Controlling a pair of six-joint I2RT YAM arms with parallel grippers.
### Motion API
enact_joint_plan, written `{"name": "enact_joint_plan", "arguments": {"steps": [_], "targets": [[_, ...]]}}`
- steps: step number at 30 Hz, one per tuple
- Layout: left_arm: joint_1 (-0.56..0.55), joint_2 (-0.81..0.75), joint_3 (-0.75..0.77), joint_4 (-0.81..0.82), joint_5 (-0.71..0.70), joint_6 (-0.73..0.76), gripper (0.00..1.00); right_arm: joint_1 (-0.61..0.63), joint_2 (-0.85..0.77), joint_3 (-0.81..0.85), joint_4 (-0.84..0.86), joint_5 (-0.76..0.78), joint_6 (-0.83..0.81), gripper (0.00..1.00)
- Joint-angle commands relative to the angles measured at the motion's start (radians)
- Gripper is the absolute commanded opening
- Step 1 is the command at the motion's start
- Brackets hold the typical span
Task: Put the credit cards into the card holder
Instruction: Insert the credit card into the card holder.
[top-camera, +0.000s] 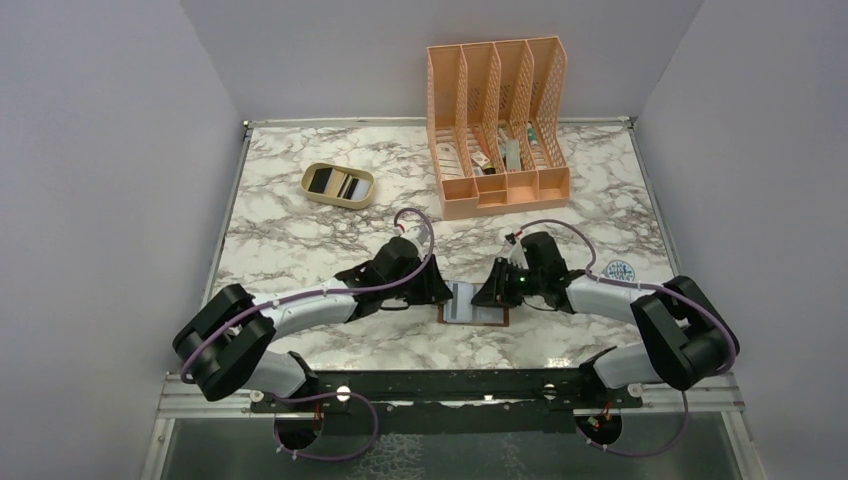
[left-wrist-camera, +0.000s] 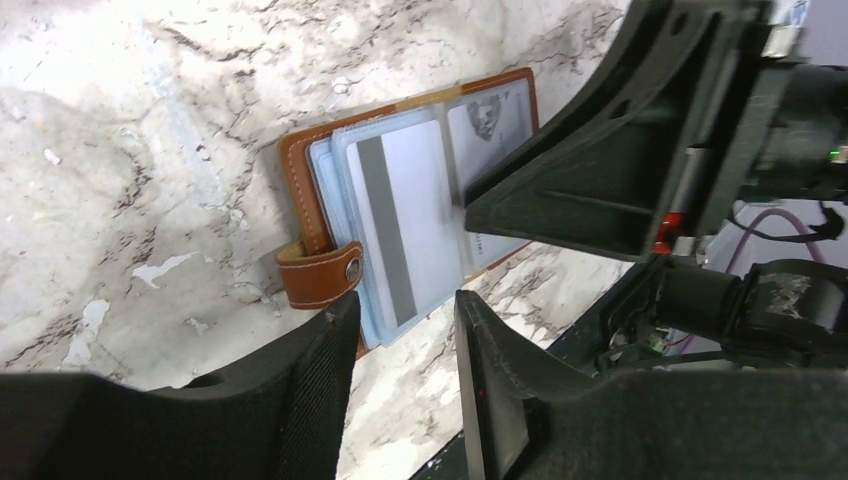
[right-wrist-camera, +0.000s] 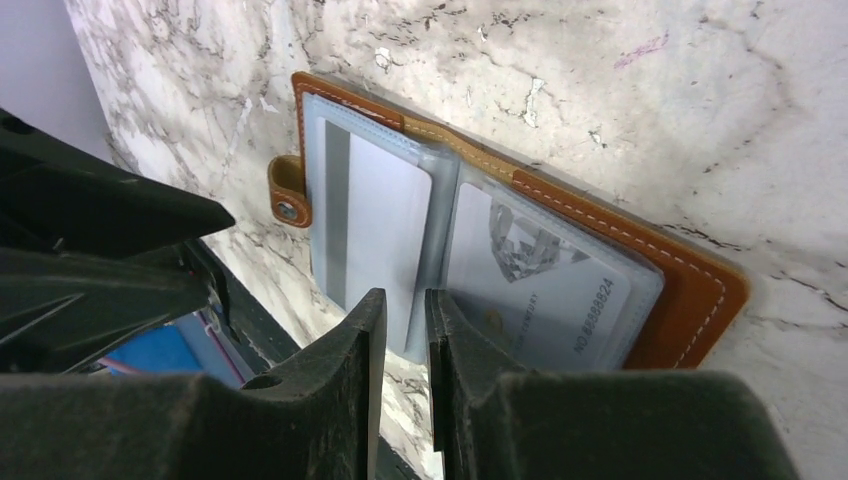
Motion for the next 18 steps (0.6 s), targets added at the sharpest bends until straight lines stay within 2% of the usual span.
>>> {"name": "enact_joint_plan", "arguments": {"steps": [1,5,11,18], "targets": [[-0.002,0.021,0.000,0.122,0.019,-0.021,0.44,0.013,0.048,0.009,0.068,-0.029,0.010,0.21],[0.001,0.074,0.002,0.168,0.031,-0.025,0.44,0.022,0.096,0.001,0.088,-0.021,0.016,0.20],[0.010,0.117,0.025,0.180,0.026,-0.007,0.45,0.026,0.110,-0.014,0.077,0.023,0.012,0.12],[0.015,0.147,0.027,0.192,0.020,-0.002,0.45,0.028,0.123,-0.027,0.095,0.013,0.019,0.11]]}}
